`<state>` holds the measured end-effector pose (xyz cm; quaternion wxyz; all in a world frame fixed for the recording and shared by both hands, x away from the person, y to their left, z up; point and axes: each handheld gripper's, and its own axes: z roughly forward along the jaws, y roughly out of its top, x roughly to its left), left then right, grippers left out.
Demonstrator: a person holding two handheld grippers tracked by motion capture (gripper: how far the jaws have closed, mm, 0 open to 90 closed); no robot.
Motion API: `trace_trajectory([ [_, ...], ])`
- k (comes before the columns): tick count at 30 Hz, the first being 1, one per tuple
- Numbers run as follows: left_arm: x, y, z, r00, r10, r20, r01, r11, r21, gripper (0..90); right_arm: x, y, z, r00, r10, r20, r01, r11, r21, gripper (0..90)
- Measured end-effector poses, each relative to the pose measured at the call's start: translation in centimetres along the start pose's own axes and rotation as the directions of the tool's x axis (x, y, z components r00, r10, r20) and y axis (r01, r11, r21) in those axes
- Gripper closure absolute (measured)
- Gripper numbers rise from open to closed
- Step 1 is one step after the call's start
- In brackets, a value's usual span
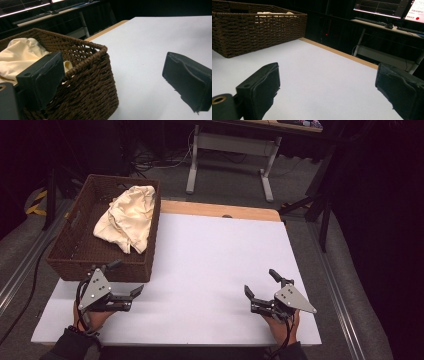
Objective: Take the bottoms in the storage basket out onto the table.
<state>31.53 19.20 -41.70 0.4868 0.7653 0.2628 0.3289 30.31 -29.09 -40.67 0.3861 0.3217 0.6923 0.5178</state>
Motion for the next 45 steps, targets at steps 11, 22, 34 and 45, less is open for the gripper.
trace_trajectory([
  [11, 0.0, 0.4, 0.0, 0.9998, 0.02, -0.003, -0.019, 0.9993, 0.032, 6.0, 0.2, -0.1, -0.1, 0.9998, -0.011, -0.014, 0.011, 1.0, 0.011, 6.7],
  [22, 0.9, 1.1, -0.1, 0.9999, 0.009, -0.014, -0.009, 0.9997, -0.024, 7.9, 0.2, -0.2, 0.2, 0.9991, -0.011, -0.041, 0.011, 1.0, 0.008, 8.4],
  [34, 3.9, 4.0, 0.1, 0.9992, 0.004, -0.04, -0.004, 0.9998, 0.019, 8.8, 0.4, -0.2, 0.3, 0.9988, -0.014, -0.046, 0.015, 1.0, 0.016, 8.3],
  [45, 8.1, 7.7, 0.9, 0.9983, -0.003, -0.059, 0.004, 0.9998, 0.02, 10.3, 0.4, -0.4, 0.5, 0.9984, -0.014, -0.055, 0.016, 0.999, 0.033, 8.3],
])
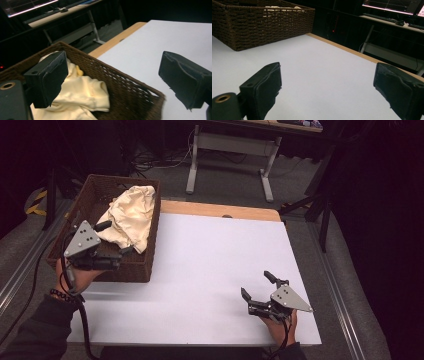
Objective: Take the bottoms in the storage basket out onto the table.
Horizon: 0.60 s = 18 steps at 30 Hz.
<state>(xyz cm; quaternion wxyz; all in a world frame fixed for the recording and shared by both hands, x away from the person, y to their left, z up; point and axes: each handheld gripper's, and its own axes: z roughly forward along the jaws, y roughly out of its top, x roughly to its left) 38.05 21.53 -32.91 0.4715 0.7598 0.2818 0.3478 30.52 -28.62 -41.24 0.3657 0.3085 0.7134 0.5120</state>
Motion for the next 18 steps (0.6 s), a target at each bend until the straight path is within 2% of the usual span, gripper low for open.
trace_trajectory([
  [1, 0.5, 0.2, 0.4, 1.0, -0.005, 0.004, 0.005, 1.0, -0.004, 10.3, 0.0, 0.0, 0.0, 1.0, 0.0, 0.0, 0.0, 1.0, 0.0, 8.3],
  [3, 1.3, 0.4, 1.1, 0.9997, -0.012, -0.02, 0.013, 0.9998, 0.015, 10.2, 0.0, 0.0, 0.0, 1.0, 0.004, -0.001, -0.004, 1.0, -0.001, 8.3],
  [5, 2.7, 0.6, 2.5, 0.9985, -0.022, -0.049, 0.024, 0.9994, 0.027, 10.5, -0.1, -0.1, 0.1, 0.9999, 0.008, -0.007, -0.008, 1.0, 0.002, 8.3],
  [6, 2.7, 0.6, 2.5, 0.9985, -0.022, -0.049, 0.024, 0.9994, 0.027, 10.6, -0.1, -0.1, 0.1, 0.9999, 0.008, -0.007, -0.008, 1.0, 0.002, 8.3],
  [8, 3.9, 0.7, 3.6, 0.9976, -0.032, -0.062, 0.034, 0.9985, 0.043, 11.0, 0.0, -0.2, 0.2, 0.9998, 0.008, -0.016, -0.007, 1.0, 0.007, 8.3],
  [11, 5.6, 0.7, 5.3, 0.9933, -0.071, -0.091, 0.076, 0.9962, 0.043, 12.4, 0.1, -0.2, 0.3, 0.9997, -0.002, -0.026, 0.003, 1.0, 0.015, 8.3],
  [12, 6.2, 0.7, 5.8, 0.9933, -0.085, -0.079, 0.09, 0.9941, 0.06, 12.4, 0.1, -0.2, 0.4, 0.9995, -0.005, -0.03, 0.006, 1.0, 0.018, 8.3],
  [14, 7.1, 0.9, 6.5, 0.994, -0.087, -0.066, 0.093, 0.9905, 0.101, 12.4, 0.1, -0.3, 0.4, 0.9995, -0.004, -0.033, 0.004, 1.0, 0.02, 8.3],
  [16, 7.7, 1.1, 7.3, 0.9926, -0.09, -0.081, 0.1, 0.9875, 0.122, 13.0, 0.1, -0.3, 0.3, 0.9993, -0.003, -0.038, 0.004, 1.0, 0.022, 8.5],
  [18, 8.6, 1.2, 8.0, 0.9912, -0.116, -0.065, 0.125, 0.9797, 0.157, 14.5, 0.1, -0.3, 0.4, 0.999, -0.002, -0.044, 0.003, 1.0, 0.021, 8.4],
])
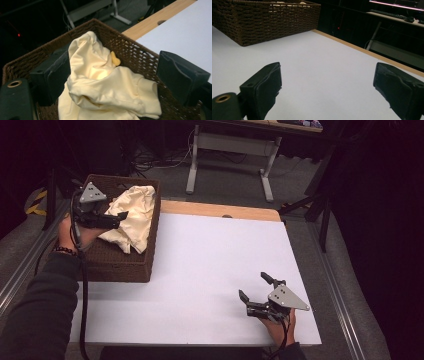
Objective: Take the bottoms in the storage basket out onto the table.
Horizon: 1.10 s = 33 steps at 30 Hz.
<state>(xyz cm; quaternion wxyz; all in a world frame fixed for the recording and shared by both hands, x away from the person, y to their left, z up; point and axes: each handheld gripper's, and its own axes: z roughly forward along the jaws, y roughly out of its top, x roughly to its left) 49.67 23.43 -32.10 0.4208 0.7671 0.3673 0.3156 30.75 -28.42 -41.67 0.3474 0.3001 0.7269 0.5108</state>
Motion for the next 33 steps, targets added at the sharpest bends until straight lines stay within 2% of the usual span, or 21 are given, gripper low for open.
trace_trajectory([
  [2, 0.9, 0.3, 0.7, 0.9998, -0.019, -0.002, 0.019, 0.9984, 0.053, 15.1, 0.0, 0.0, 0.0, 1.0, 0.004, -0.001, -0.004, 1.0, 0.004, 8.5],
  [7, 2.2, 0.4, 2.2, 0.997, -0.076, -0.01, 0.077, 0.9919, 0.101, 16.2, -0.2, -0.1, -0.2, 1.0, 0.001, 0.005, -0.001, 1.0, 0.002, 8.4],
  [8, 2.3, 0.3, 2.5, 0.9939, -0.111, -0.002, 0.11, 0.9889, 0.099, 16.2, -0.2, -0.1, -0.2, 1.0, 0.001, 0.005, -0.001, 1.0, 0.002, 8.4],
  [9, 2.7, 0.2, 2.8, 0.9917, -0.128, 0.015, 0.126, 0.9853, 0.116, 16.7, -0.4, -0.3, 0.0, 0.9999, 0.014, 0.0, -0.014, 1.0, 0.003, 8.4],
  [10, 2.9, 0.2, 3.2, 0.9901, -0.139, 0.02, 0.135, 0.9816, 0.136, 16.7, -0.4, -0.3, 0.0, 0.9999, 0.014, 0.0, -0.014, 1.0, 0.003, 8.4],
  [12, 3.0, 0.0, 4.1, 0.9915, -0.13, 0.007, 0.126, 0.9757, 0.179, 16.9, -0.5, -0.4, 0.0, 0.9999, 0.015, 0.001, -0.015, 1.0, 0.011, 8.4],
  [14, 3.2, -0.4, 4.9, 0.9885, -0.151, 0.001, 0.148, 0.9671, 0.207, 17.3, -0.4, -0.4, 0.0, 0.9999, 0.013, 0.0, -0.013, 1.0, 0.012, 8.4],
  [17, 3.7, -1.3, 5.9, 0.9753, -0.22, -0.016, 0.218, 0.9467, 0.237, 17.3, -0.4, -0.4, 0.1, 1.0, 0.01, 0.0, -0.01, 1.0, 0.016, 8.4],
  [20, 4.1, -2.2, 6.9, 0.9618, -0.271, -0.038, 0.269, 0.9123, 0.309, 17.0, -0.4, -0.6, 0.3, 0.9999, 0.009, -0.005, -0.009, 1.0, 0.026, 8.4],
  [21, 4.2, -2.5, 7.1, 0.9612, -0.272, -0.043, 0.271, 0.9041, 0.33, 16.8, -0.3, -0.6, 0.3, 0.9999, 0.01, -0.009, -0.01, 0.999, 0.032, 8.4],
  [22, 4.3, -2.7, 7.4, 0.9563, -0.289, -0.042, 0.285, 0.8929, 0.348, 16.9, -0.3, -0.7, 0.4, 0.9999, 0.008, -0.014, -0.008, 1.0, 0.03, 8.4],
  [24, 4.4, -3.0, 7.6, 0.9534, -0.298, -0.046, 0.294, 0.8816, 0.369, 19.0, -0.2, -0.7, 0.4, 0.9999, 0.003, -0.013, -0.003, 0.999, 0.036, 8.5],
  [25, 4.4, -3.1, 7.8, 0.9522, -0.3, -0.056, 0.298, 0.8719, 0.389, 19.0, -0.2, -0.7, 0.4, 0.9999, 0.003, -0.013, -0.003, 0.999, 0.036, 8.5],
  [26, 4.4, -3.2, 8.0, 0.9516, -0.3, -0.068, 0.301, 0.8644, 0.403, 22.8, -0.2, -0.7, 0.4, 1.0, 0.001, -0.005, -0.001, 1.0, 0.031, 9.8],
  [27, 4.4, -3.3, 8.2, 0.9536, -0.295, -0.061, 0.292, 0.8576, 0.423, 26.3, -0.1, -0.7, 0.3, 1.0, 0.003, -0.002, -0.003, 1.0, 0.023, 10.6],
  [28, 4.3, -3.4, 8.3, 0.9556, -0.287, -0.066, 0.286, 0.8528, 0.437, 33.0, -0.2, -0.7, 0.3, 1.0, 0.001, 0.0, -0.001, 1.0, 0.015, 10.6],
  [29, 4.3, -3.4, 8.4, 0.9548, -0.29, -0.068, 0.289, 0.8483, 0.444, 33.0, -0.2, -0.7, 0.3, 1.0, 0.001, 0.0, -0.001, 1.0, 0.015, 10.6],
  [31, 4.3, -3.4, 8.4, 0.9562, -0.288, -0.053, 0.28, 0.8501, 0.446, 39.5, -0.1, -0.7, 0.3, 1.0, 0.002, 0.0, -0.002, 1.0, 0.017, 10.6],
  [33, 4.2, -3.4, 8.4, 0.9561, -0.29, -0.045, 0.279, 0.8506, 0.446, 51.7, 0.0, -0.7, 0.3, 1.0, -0.003, 0.002, 0.003, 1.0, 0.02, 10.6],
])
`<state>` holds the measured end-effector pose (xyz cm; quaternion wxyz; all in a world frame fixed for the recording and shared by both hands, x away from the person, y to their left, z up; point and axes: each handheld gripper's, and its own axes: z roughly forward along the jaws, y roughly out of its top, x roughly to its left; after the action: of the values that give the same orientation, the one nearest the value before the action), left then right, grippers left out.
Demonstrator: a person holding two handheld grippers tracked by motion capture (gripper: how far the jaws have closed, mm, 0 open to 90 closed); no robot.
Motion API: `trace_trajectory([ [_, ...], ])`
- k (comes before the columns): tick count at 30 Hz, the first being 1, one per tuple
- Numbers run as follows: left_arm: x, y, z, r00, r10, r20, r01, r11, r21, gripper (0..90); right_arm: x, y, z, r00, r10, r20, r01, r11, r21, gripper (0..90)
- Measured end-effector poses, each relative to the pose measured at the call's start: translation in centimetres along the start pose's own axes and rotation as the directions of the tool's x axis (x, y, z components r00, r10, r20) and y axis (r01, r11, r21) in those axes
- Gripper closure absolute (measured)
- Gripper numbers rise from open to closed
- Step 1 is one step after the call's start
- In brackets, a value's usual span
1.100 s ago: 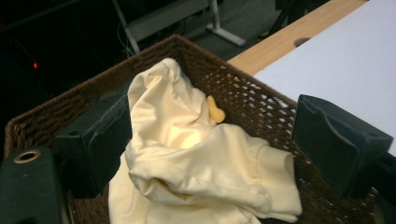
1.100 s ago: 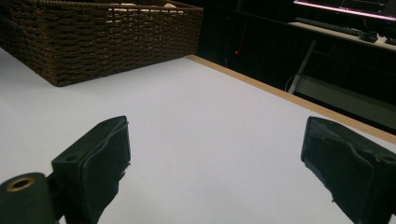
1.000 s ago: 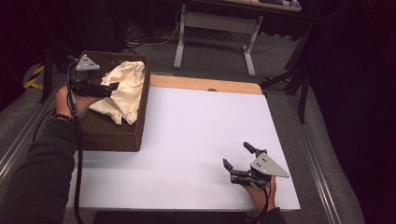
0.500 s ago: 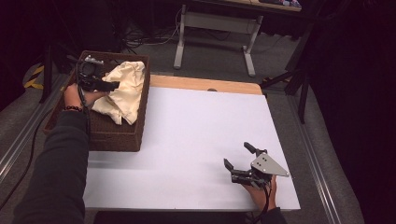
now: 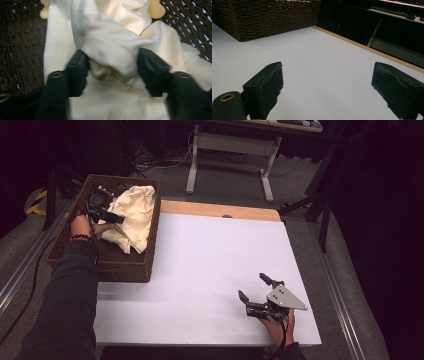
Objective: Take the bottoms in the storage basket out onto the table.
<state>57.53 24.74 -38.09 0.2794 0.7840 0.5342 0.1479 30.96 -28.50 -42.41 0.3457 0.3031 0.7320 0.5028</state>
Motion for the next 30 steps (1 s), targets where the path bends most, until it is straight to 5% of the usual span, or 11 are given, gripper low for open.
trace_trajectory([
  [3, -0.1, -0.1, 0.0, 0.9995, 0.018, 0.025, -0.018, 0.9998, 0.001, 79.6, 0.1, 0.0, 0.1, 1.0, -0.007, -0.005, 0.007, 1.0, 0.009, 10.8],
  [4, -0.2, -0.1, 0.0, 0.9993, 0.026, 0.028, -0.026, 0.9997, 0.004, 82.7, 0.0, -0.1, 0.2, 0.9999, -0.008, -0.007, 0.008, 1.0, 0.011, 11.0],
  [9, -0.3, 0.0, -0.5, 0.9988, 0.035, 0.034, -0.035, 0.9992, -0.019, 85.9, 0.0, -0.1, 0.2, 0.9999, -0.008, -0.006, 0.008, 1.0, 0.014, 11.8],
  [14, -0.6, -0.1, -1.9, 0.9973, 0.043, 0.059, -0.036, 0.9914, -0.126, 86.7, 0.0, -0.1, 0.1, 0.9999, -0.008, -0.006, 0.008, 1.0, 0.015, 11.8],
  [19, -0.6, -0.5, -3.7, 0.9957, 0.031, 0.088, -0.009, 0.97, -0.243, 86.9, 0.0, -0.2, 0.2, 0.9999, -0.012, -0.01, 0.012, 1.0, 0.015, 11.8],
  [25, -1.6, -1.2, -6.1, 0.9911, 0.081, 0.105, -0.035, 0.9231, -0.383, 89.1, 0.0, -0.2, 0.2, 0.9998, -0.013, -0.017, 0.013, 1.0, 0.018, 11.9],
  [28, -2.0, -1.5, -6.7, 0.9896, 0.106, 0.097, -0.058, 0.9126, -0.405, 89.2, 0.0, -0.2, 0.2, 0.9997, -0.014, -0.02, 0.014, 1.0, 0.018, 11.9],
  [30, -2.1, -1.5, -6.9, 0.9896, 0.116, 0.085, -0.074, 0.918, -0.39, 89.2, 0.1, -0.2, 0.2, 0.9996, -0.019, -0.022, 0.019, 1.0, 0.022, 12.1],
])
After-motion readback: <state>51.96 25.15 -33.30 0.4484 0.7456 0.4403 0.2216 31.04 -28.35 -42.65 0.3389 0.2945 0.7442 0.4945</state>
